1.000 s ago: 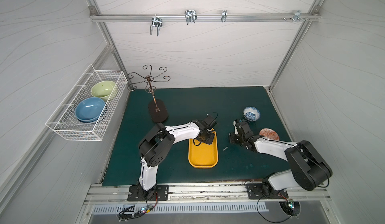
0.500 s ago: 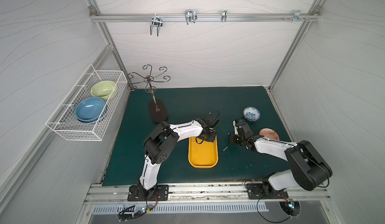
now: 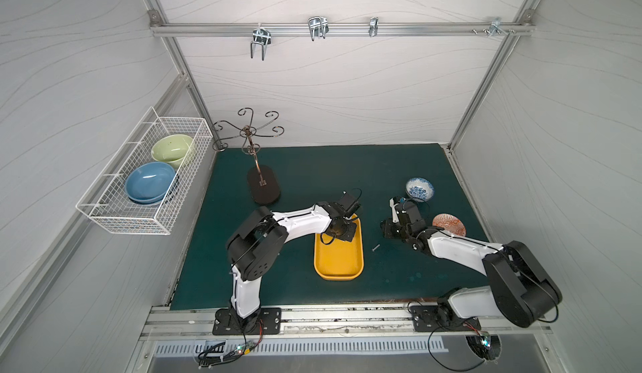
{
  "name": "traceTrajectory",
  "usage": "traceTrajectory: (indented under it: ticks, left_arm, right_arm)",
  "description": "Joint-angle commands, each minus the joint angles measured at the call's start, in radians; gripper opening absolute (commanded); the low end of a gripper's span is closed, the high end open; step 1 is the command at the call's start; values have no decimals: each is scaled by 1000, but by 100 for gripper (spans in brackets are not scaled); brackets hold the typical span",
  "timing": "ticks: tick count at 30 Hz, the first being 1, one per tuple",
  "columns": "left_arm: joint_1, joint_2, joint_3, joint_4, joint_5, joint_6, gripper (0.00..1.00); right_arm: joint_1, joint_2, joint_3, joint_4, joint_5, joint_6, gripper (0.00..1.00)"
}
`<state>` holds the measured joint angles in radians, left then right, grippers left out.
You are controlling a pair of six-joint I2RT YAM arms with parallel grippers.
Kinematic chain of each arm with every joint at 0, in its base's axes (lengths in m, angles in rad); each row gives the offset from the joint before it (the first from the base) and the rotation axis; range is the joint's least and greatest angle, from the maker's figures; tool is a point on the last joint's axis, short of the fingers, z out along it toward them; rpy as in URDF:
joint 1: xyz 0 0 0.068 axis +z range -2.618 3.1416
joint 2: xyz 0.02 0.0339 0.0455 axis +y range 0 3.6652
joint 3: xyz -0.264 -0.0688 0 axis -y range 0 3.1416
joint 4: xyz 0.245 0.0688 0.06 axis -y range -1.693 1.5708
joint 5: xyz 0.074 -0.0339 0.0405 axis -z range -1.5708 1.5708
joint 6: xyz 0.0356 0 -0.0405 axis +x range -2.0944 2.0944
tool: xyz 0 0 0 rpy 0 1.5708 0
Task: Take out the screws from the storage box
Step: Pick up the screw from the storage box, then place the screw at the center of the board.
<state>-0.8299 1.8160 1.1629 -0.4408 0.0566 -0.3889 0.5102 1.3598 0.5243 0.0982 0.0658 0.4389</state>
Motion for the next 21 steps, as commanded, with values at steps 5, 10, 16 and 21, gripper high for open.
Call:
traceTrajectory:
  ticks: [5, 10, 16, 21]
  left_arm:
    - [-15, -341, -160, 125, -33, -56, 0]
    - [-14, -561, -303, 167, -127, -108, 0]
    - [-3, -743, -422, 127, -274, -192, 0]
    - [109, -883, -535, 101, -276, -298, 0]
  right_arm:
    - [44, -63, 29, -23, 29, -37, 28]
    - [166, -120, 75, -98, 142, -50, 29]
    - [342, -170, 152, -223, 315, -11, 30]
    - [442, -159, 237, -365, 414, 97, 31]
